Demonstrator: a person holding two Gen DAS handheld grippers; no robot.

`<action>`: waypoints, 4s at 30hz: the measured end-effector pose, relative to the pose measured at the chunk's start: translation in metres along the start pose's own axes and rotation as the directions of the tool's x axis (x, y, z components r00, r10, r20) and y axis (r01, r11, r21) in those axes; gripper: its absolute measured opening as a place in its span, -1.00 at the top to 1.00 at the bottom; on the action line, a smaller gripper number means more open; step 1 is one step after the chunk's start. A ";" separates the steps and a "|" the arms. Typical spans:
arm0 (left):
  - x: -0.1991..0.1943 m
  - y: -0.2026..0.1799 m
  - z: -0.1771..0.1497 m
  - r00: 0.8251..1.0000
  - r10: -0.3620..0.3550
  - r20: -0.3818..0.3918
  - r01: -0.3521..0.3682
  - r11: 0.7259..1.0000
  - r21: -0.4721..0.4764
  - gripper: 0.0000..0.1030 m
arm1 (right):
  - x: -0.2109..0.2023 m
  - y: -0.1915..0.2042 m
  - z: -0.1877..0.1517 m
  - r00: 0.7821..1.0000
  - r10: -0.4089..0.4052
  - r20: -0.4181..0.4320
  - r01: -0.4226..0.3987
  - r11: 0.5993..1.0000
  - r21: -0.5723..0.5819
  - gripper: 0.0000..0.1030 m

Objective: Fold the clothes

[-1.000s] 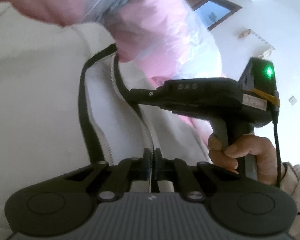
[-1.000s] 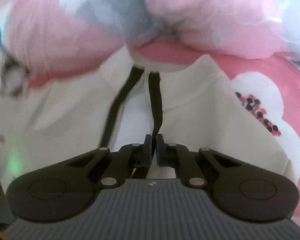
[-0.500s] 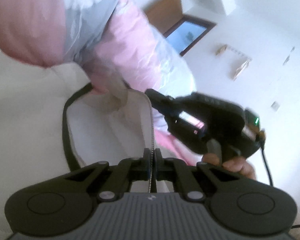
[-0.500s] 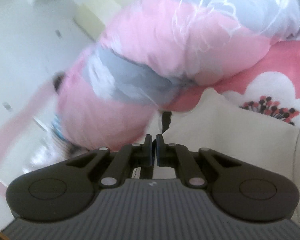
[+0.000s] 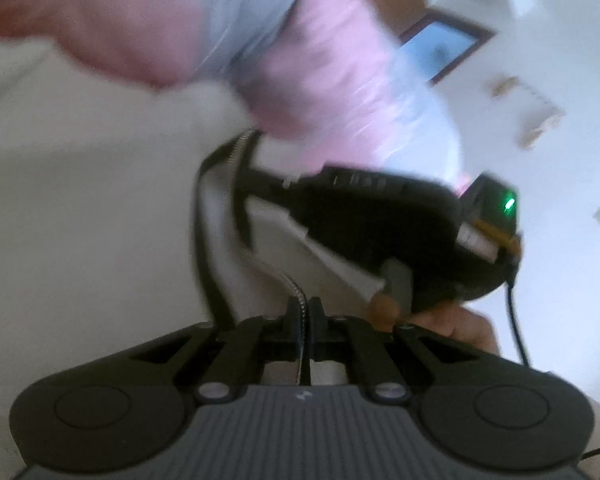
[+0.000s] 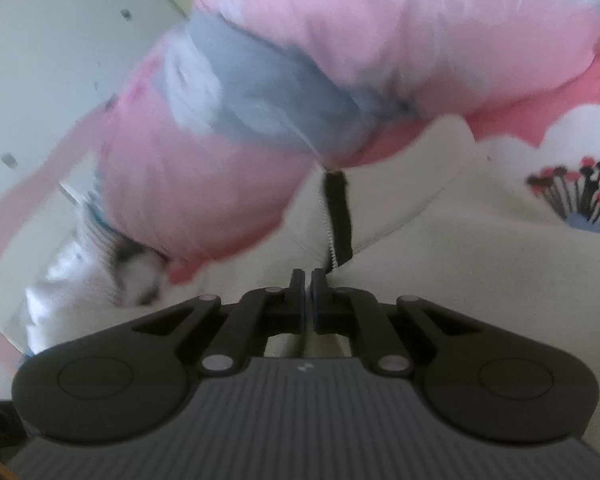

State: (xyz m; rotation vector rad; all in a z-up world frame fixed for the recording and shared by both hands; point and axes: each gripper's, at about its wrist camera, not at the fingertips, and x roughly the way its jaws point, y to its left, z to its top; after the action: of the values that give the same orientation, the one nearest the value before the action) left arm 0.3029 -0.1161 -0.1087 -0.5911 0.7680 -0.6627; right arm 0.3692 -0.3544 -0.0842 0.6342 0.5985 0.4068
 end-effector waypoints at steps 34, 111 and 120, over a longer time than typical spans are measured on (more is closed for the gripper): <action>-0.101 -0.045 -0.012 0.993 0.119 0.010 -0.118 0.992 -0.054 -0.23 | -0.396 -0.003 -0.183 0.912 -0.251 0.325 0.080 0.884 0.460 0.21; -0.241 -0.072 -0.147 0.972 0.233 -0.041 -0.216 0.944 0.248 -0.37 | -0.239 0.235 -0.357 0.907 -0.392 0.153 -0.010 -0.384 -0.923 -0.09; -0.246 -0.064 -0.147 0.975 0.220 -0.044 -0.206 0.954 0.219 -0.37 | -0.243 0.230 -0.344 0.901 -0.431 0.048 -0.047 -0.206 -0.977 0.95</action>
State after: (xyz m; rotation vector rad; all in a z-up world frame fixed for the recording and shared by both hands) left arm 0.0345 -0.0143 -0.0448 -0.2857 0.7992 -0.5584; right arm -0.0711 -0.1647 -0.0618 -1.2285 0.4659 0.5373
